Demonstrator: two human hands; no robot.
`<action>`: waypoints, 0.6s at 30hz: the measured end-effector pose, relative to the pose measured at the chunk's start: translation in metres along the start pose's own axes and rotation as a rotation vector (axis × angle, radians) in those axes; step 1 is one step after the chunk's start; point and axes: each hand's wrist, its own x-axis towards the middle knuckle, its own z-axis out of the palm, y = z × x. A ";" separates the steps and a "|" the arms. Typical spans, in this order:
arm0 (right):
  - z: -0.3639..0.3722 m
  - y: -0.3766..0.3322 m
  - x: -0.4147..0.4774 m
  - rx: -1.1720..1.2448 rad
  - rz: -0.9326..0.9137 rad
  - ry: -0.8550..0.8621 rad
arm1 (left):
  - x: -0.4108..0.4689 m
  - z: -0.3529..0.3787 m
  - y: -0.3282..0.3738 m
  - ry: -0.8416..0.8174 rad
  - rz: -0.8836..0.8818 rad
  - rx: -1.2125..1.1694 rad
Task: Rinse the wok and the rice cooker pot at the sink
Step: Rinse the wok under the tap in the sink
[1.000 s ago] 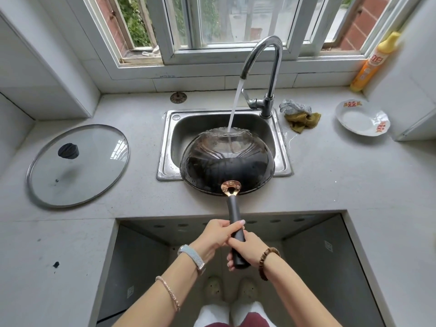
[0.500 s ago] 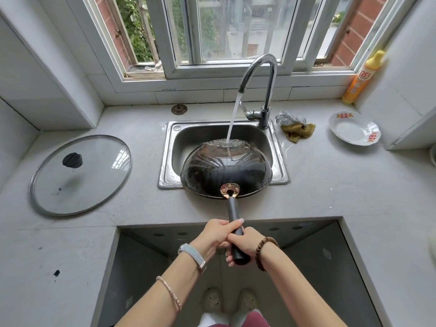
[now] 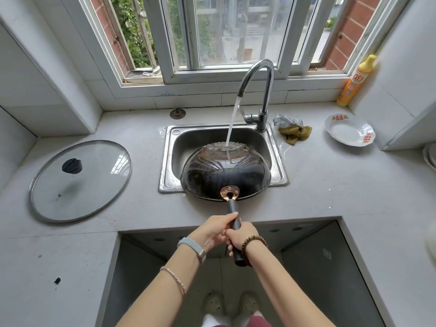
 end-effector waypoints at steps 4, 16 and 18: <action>-0.003 -0.003 -0.004 0.046 -0.024 -0.026 | -0.002 0.005 -0.001 0.039 0.079 0.018; 0.012 -0.036 -0.030 0.223 -0.122 -0.205 | -0.041 -0.016 0.029 0.195 0.307 0.237; 0.015 -0.042 -0.036 0.240 -0.141 -0.238 | -0.051 -0.018 0.037 0.215 0.349 0.248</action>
